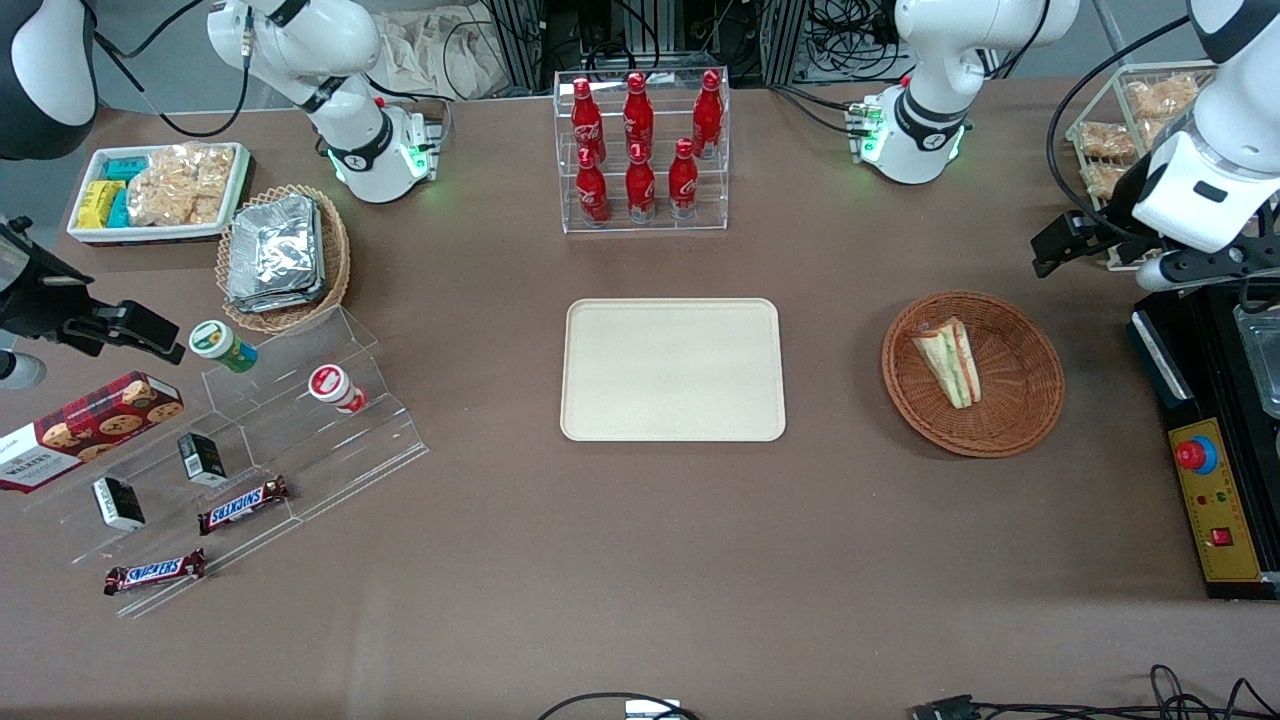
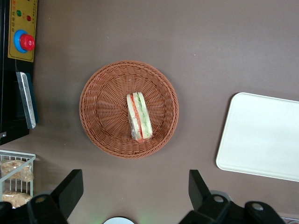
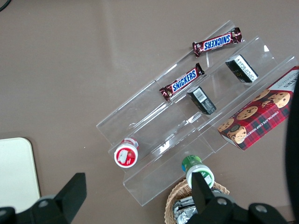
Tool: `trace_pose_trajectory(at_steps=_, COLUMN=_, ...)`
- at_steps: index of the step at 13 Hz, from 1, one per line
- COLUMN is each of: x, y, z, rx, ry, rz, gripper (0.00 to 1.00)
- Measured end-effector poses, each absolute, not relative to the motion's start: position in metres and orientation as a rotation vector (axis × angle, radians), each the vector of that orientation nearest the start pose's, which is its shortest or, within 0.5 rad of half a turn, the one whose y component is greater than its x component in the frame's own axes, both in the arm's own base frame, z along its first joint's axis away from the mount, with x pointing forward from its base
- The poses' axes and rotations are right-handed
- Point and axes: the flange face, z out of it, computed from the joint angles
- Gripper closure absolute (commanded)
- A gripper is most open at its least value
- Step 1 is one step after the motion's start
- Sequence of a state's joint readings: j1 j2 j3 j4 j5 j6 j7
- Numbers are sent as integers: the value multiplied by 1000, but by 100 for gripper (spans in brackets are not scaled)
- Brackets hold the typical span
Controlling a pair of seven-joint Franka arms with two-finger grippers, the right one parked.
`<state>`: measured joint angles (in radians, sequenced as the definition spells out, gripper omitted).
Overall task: Place sandwich from basket to tray
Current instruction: 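Move the left gripper down over the wrapped sandwich in the wicker basket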
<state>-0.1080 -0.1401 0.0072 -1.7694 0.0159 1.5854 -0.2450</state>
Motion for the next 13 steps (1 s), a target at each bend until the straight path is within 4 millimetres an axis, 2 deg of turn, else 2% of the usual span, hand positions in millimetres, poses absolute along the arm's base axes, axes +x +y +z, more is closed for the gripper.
trace_pose_trajectory(at_steps=5, x=505, y=-49, z=602, rx=-3102, ry=-208, rz=122, gripper=0)
trace_pose_trajectory(at_steps=7, x=508, y=-45, z=588, rx=-3092, ry=-218, rz=173, gripper=0)
trace_pose_trajectory(at_steps=10, x=506, y=-41, z=548, rx=-3079, ry=-233, rz=248, gripper=0)
trace_pose_trajectory(at_steps=13, x=500, y=-40, z=487, rx=-3067, ry=-338, rz=235, gripper=0)
